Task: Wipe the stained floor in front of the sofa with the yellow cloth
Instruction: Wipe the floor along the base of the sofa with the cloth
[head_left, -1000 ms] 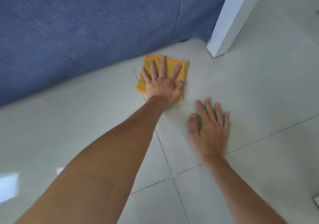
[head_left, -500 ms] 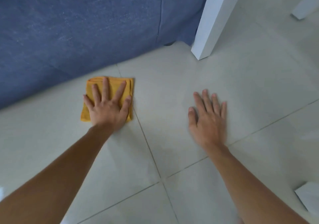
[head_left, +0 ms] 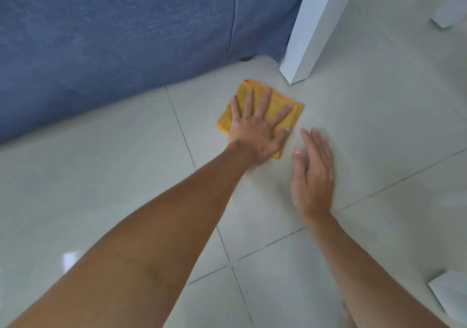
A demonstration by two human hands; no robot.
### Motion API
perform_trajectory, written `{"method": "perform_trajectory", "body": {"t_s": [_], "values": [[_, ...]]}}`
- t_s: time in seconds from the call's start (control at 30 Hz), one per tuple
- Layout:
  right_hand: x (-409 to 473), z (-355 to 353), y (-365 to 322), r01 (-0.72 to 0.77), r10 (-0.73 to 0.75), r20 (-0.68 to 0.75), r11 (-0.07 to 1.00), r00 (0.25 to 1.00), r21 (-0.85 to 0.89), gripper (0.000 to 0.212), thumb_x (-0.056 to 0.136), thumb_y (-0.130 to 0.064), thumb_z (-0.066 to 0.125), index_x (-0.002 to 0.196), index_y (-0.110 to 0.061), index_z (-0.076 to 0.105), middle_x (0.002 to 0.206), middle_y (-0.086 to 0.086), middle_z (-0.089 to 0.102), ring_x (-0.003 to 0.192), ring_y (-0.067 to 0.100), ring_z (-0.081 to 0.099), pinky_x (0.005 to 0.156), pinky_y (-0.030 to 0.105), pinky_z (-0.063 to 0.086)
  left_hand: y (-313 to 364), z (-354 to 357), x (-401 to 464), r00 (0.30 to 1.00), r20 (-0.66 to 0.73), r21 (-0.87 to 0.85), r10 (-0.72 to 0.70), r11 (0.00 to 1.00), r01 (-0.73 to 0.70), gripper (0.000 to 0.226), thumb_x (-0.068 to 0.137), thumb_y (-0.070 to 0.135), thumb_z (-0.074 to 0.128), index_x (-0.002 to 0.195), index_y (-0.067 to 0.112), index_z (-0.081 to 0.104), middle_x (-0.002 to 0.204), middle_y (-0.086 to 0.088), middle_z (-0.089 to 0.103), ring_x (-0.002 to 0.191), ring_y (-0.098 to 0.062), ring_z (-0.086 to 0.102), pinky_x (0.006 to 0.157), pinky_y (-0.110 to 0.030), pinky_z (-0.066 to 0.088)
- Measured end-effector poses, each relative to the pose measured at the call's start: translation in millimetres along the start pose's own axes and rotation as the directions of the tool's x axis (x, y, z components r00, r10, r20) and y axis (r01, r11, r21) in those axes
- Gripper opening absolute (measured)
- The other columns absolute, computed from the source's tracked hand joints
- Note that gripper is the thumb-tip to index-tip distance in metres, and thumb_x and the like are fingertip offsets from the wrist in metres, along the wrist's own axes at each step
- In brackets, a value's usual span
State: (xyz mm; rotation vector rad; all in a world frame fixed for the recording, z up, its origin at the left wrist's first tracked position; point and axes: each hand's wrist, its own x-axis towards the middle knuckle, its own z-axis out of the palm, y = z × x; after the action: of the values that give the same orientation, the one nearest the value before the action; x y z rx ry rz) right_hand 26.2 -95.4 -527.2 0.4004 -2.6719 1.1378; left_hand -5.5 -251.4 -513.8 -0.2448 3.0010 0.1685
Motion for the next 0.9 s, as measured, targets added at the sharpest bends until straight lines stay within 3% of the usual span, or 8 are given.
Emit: {"method": "perform_trajectory", "body": {"t_s": [0.13,0.23,0.33,0.5,0.77,0.9], "values": [[-7.9,-4.6,1.6,0.025,-0.024,0.023,0.999,0.999,-0.03,0.05,0.097,-0.033,0.038,0.134,-0.007,0.06,0.146,0.017,0.052,0.141,0.033,0.041,0.116,0.054,0.03,5.8,7.4,-66.4,0.994,0.027,-0.004,0.108,0.994,-0.108,0.062,0.09,0.069,0.009,0.15,0.055,0.001,0.166,-0.001,-0.009,0.15,-0.04,-0.009,0.113,-0.068,-0.004],[-31.8,-7.6,-5.4,0.08,-0.07,0.072,0.987,0.995,-0.141,0.05,0.097,-0.035,0.037,0.135,-0.012,0.06,0.147,0.015,0.052,0.142,0.033,0.041,0.118,0.054,0.026,-5.7,10.4,-123.2,0.996,0.012,-0.015,0.091,0.996,-0.091,0.06,0.092,0.069,0.012,0.149,0.055,0.006,0.166,-0.002,-0.005,0.151,-0.039,-0.007,0.114,-0.067,-0.002],[-61.1,-2.8,-25.6,0.18,-0.155,0.127,0.958,0.98,-0.222,0.048,0.098,-0.035,0.04,0.135,-0.013,0.06,0.147,0.013,0.052,0.142,0.033,0.04,0.118,0.055,0.025,-29.7,12.8,-179.7,1.0,-0.012,-0.02,0.005,1.0,-0.005,0.058,0.093,0.068,0.017,0.15,0.055,0.008,0.167,-0.003,-0.001,0.151,-0.04,-0.002,0.115,-0.067,0.001],[-109.9,25.2,-79.0,0.348,-0.268,0.312,0.907,0.912,-0.237,0.051,0.098,-0.039,0.038,0.14,-0.016,0.056,0.152,0.011,0.046,0.145,0.032,0.035,0.12,0.055,0.022,-87.3,18.7,-272.0,0.965,-0.035,-0.026,-0.259,0.966,0.258,0.058,0.095,0.066,0.021,0.15,0.055,0.007,0.167,-0.002,-0.001,0.151,-0.039,0.0,0.116,-0.065,0.004],[-184.9,73.9,-167.2,0.473,-0.346,0.483,0.865,0.805,-0.169,0.055,0.098,-0.044,0.035,0.144,-0.018,0.05,0.156,0.01,0.041,0.147,0.033,0.031,0.12,0.056,0.019,-204.1,30.8,-408.8,0.771,-0.017,-0.061,-0.636,0.771,0.634,0.059,0.092,0.066,0.019,0.15,0.055,0.012,0.166,-0.001,0.005,0.151,-0.039,0.005,0.116,-0.065,0.009],[-200.1,82.1,-174.1,0.508,-0.355,0.48,0.828,0.802,-0.238,0.053,0.097,-0.042,0.037,0.142,-0.018,0.053,0.154,0.01,0.043,0.145,0.033,0.036,0.119,0.058,0.019,-271.8,38.0,-492.5,0.574,0.006,-0.095,-0.819,0.57,0.816,0.063,0.088,0.07,0.012,0.149,0.056,0.007,0.166,0.0,0.001,0.151,-0.036,0.002,0.117,-0.064,0.007]]}}
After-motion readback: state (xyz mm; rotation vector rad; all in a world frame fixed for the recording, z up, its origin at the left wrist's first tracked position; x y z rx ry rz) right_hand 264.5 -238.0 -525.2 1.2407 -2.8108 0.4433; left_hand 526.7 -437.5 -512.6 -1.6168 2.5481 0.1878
